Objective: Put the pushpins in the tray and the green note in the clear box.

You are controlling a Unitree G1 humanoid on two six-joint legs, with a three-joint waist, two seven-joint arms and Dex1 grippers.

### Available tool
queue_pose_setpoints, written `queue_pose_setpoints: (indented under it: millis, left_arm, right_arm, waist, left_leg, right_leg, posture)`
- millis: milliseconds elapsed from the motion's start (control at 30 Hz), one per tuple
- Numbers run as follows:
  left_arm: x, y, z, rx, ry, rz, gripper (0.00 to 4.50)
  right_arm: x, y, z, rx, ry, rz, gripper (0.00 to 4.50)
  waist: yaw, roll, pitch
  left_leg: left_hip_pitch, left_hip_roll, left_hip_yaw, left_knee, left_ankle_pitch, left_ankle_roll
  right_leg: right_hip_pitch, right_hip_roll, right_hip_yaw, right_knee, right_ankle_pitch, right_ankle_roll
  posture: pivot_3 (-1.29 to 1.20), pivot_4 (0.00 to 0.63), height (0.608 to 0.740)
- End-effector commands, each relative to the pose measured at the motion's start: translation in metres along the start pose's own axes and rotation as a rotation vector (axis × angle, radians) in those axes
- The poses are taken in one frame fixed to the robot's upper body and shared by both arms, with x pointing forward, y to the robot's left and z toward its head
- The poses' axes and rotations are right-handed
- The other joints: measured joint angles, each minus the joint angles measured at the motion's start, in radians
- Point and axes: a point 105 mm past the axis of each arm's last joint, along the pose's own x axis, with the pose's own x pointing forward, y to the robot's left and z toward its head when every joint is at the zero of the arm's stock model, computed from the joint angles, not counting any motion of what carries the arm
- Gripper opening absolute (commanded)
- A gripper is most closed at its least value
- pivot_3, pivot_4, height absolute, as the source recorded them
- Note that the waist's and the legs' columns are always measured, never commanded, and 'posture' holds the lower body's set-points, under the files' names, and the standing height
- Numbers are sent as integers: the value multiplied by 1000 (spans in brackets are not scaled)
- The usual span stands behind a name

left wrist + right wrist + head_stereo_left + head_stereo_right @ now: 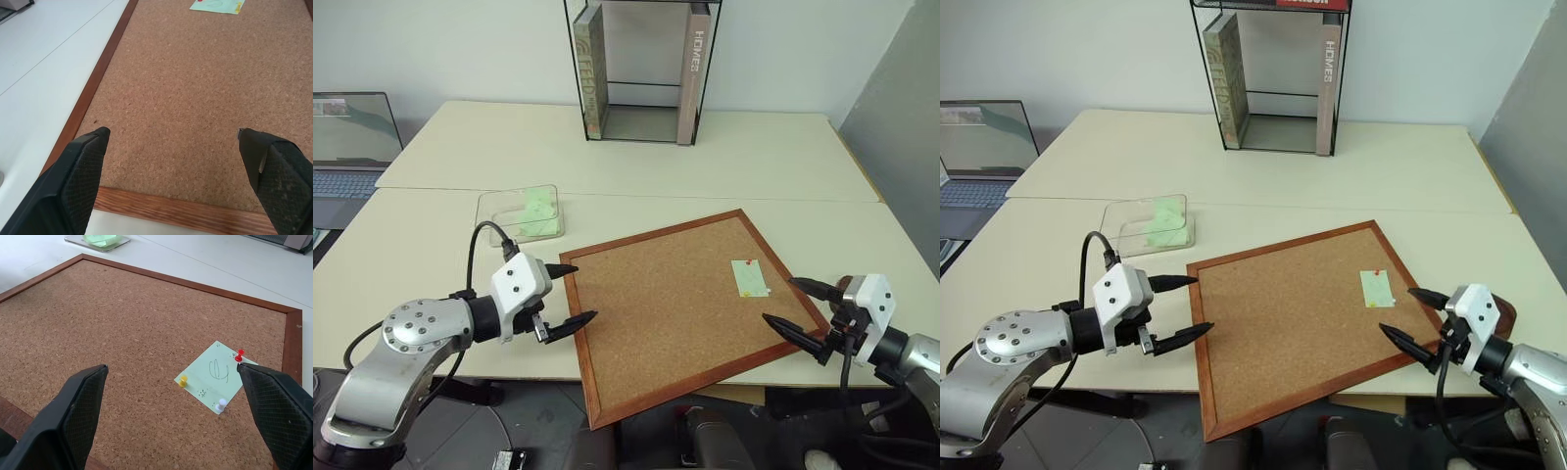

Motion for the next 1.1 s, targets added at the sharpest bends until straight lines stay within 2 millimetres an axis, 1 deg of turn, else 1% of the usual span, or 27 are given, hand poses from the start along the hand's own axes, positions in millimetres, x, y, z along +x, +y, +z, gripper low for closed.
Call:
queue_pose_setpoints:
  millis: [33, 200, 300, 600, 833, 1033, 1100]
  left_arm:
    - [-1, -3, 12, 59, -55, 4, 4462]
    - [1, -3, 8, 70, -22, 10, 4462]
    - [3, -6, 11, 53, -53, 5, 4462]
    - [9, -8, 11, 3, -55, -9, 4462]
    - [10, -3, 15, 1, -68, -18, 4462]
    - [17, -13, 20, -33, -107, -92, 4462]
    - [26, -16, 21, -36, -124, -116, 4105]
  right_arm:
    - [1, 0, 6, -27, -15, 3, 4500]
    - [2, 3, 5, -22, -19, 8, 4500]
    - [3, 3, 5, -21, -20, 9, 4500]
    - [5, 3, 6, -24, -26, 13, 4500]
    - [5, 4, 7, -24, -29, 14, 4500]
    - [6, 5, 9, -23, -41, 10, 4500]
    - [6, 6, 11, -19, -51, 6, 4500]
  waist:
    - [0, 0, 0]
    - [1, 0, 0]
    - [1, 0, 0]
    - [1, 0, 0]
    - [1, 0, 0]
    - [1, 0, 0]
    - [1, 0, 0]
  left_leg:
    - [0, 0, 0, 0, 0, 0]
    - [-1, 0, 0, -1, 0, 0]
    - [-1, 0, 0, -1, 0, 0]
    - [0, 0, 0, -1, 0, 0]
    - [0, 0, 0, -1, 0, 0]
    - [0, 0, 0, -1, 0, 0]
    - [0, 0, 0, -1, 0, 0]
  right_leg:
    - [0, 0, 0, -1, 0, 0]
    - [1, 0, 0, -2, 0, 0]
    - [1, 0, 0, -3, 0, 0]
    - [2, 0, 0, -4, 0, 0]
    - [2, 0, 0, -4, 0, 0]
    - [2, 0, 0, -4, 0, 1]
    - [2, 0, 0, -4, 0, 1]
  posture:
    - [0, 150, 740]
    - [0, 150, 740]
    - [0, 150, 740]
    - [0, 150, 740]
    - [0, 150, 740]
    - [0, 150, 740]
    - [0, 150, 740]
